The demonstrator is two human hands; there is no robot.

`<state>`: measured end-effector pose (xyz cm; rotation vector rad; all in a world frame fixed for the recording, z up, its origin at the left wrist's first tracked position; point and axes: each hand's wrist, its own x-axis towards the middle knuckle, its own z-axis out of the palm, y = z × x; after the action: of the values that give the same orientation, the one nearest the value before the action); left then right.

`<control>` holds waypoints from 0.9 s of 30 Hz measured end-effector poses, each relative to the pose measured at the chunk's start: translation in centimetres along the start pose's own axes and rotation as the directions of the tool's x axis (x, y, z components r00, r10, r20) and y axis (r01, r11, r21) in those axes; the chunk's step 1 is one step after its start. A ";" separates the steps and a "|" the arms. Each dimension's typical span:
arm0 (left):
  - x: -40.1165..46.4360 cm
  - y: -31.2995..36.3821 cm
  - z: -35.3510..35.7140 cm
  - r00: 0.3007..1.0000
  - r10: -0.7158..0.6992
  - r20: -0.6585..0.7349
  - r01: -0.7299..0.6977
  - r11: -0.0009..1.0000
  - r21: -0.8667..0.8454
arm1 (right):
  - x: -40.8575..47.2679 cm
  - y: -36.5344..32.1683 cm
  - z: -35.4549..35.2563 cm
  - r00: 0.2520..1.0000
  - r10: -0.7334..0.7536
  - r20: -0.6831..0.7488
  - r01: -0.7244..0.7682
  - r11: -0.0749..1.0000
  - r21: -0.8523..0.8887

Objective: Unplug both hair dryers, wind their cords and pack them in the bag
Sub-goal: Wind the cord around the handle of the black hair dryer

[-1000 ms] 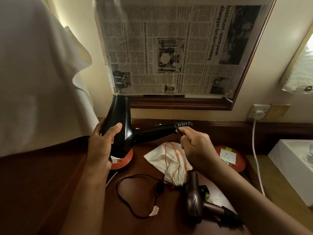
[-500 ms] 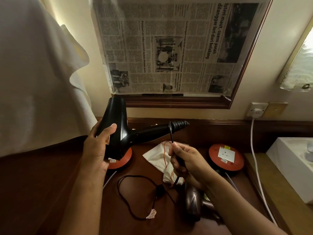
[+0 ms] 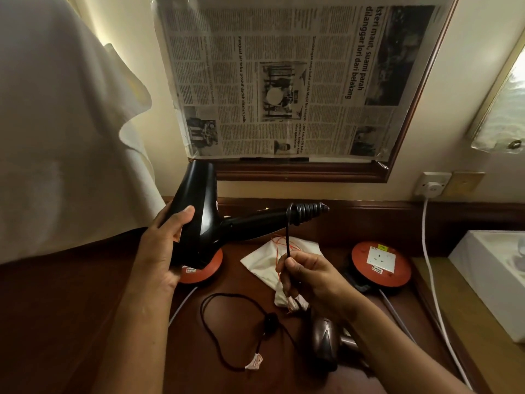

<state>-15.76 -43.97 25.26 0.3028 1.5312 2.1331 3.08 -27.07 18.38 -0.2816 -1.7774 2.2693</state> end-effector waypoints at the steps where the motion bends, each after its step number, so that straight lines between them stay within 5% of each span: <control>1: 0.0 0.0 -0.1 1.000 -0.002 0.012 0.002 1.000 0.003 | 0.1 -0.2 0.0 1.000 -0.016 -0.019 0.014 0.997 -0.073; 5: -0.1 0.0 -0.3 0.999 -0.001 0.040 0.000 1.000 0.015 | 0.3 -0.9 -0.4 0.991 -0.087 -0.105 0.049 0.946 -0.321; 13: -0.8 0.5 -0.7 1.000 -0.025 0.018 0.026 0.999 -0.041 | 0.4 -0.4 -0.4 0.939 -0.168 -0.301 0.074 0.951 -0.300; 22: -1.9 0.7 0.1 0.998 -0.051 0.035 0.054 0.995 -0.086 | -0.2 1.2 0.1 0.995 -0.061 -0.078 0.067 0.995 0.072; 27: -2.2 1.2 0.3 0.996 -0.071 0.050 0.074 0.995 -0.061 | 0.2 0.4 0.2 0.994 -0.051 -0.100 0.051 0.999 -0.002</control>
<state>-14.06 -45.18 26.65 0.2701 1.4239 2.0983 2.81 -27.29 18.04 -0.3398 -1.7139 2.1807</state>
